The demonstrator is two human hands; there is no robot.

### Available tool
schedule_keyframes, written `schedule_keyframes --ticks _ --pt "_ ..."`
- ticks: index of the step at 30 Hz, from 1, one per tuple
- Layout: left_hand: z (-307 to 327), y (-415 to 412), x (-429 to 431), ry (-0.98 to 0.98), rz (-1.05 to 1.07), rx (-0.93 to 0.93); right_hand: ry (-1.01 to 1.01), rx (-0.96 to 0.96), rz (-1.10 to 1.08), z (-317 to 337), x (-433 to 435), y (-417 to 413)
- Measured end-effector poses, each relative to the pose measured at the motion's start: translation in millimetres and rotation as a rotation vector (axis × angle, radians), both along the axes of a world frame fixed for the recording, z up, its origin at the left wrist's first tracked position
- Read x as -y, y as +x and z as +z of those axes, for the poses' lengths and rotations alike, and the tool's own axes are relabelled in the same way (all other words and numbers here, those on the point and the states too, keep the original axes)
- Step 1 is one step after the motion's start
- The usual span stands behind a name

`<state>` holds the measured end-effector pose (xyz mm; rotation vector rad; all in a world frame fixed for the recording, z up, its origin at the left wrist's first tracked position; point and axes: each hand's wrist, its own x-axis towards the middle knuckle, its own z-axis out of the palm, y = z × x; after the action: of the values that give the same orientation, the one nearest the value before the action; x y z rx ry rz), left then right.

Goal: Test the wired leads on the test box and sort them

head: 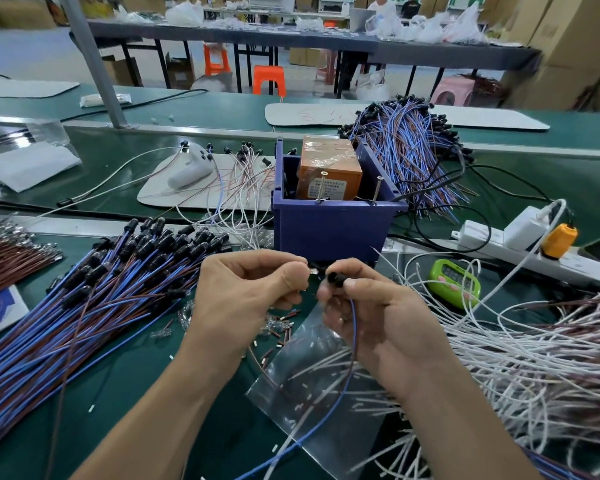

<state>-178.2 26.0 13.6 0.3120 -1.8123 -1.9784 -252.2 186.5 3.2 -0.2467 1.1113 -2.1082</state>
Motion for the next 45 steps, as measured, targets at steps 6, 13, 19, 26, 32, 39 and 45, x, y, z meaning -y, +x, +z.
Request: schedule_keyframes --ticks 6,13,19,26,32,39,45 --pt "4.6 3.6 -4.5 -0.042 -0.063 -0.060 -0.093 0.029 0.084 -3.3 -0.7 0.2" --pt "11.1 7.4 -8.6 -0.140 -0.082 -0.120 -0.079 0.012 0.071 -3.7 -1.5 0.3" --pt "7.7 9.8 -8.1 -0.331 -0.008 -0.078 0.006 -0.036 0.017 -2.0 1.1 2.8" --pt "4.9 10.9 -9.3 -0.559 0.071 -0.072 0.099 -0.111 -0.052 -1.9 3.6 2.3" --pt "3.2 10.1 -7.2 -0.571 0.088 -0.038 0.107 -0.106 -0.083 -6.1 6.2 3.5" --pt "1.8 7.8 -5.0 -0.551 0.091 0.003 0.193 -0.218 -0.118 -4.4 7.9 5.3" --pt "0.8 7.0 -5.3 -0.536 0.106 0.035 0.252 -0.292 -0.147 -0.7 5.8 7.4"
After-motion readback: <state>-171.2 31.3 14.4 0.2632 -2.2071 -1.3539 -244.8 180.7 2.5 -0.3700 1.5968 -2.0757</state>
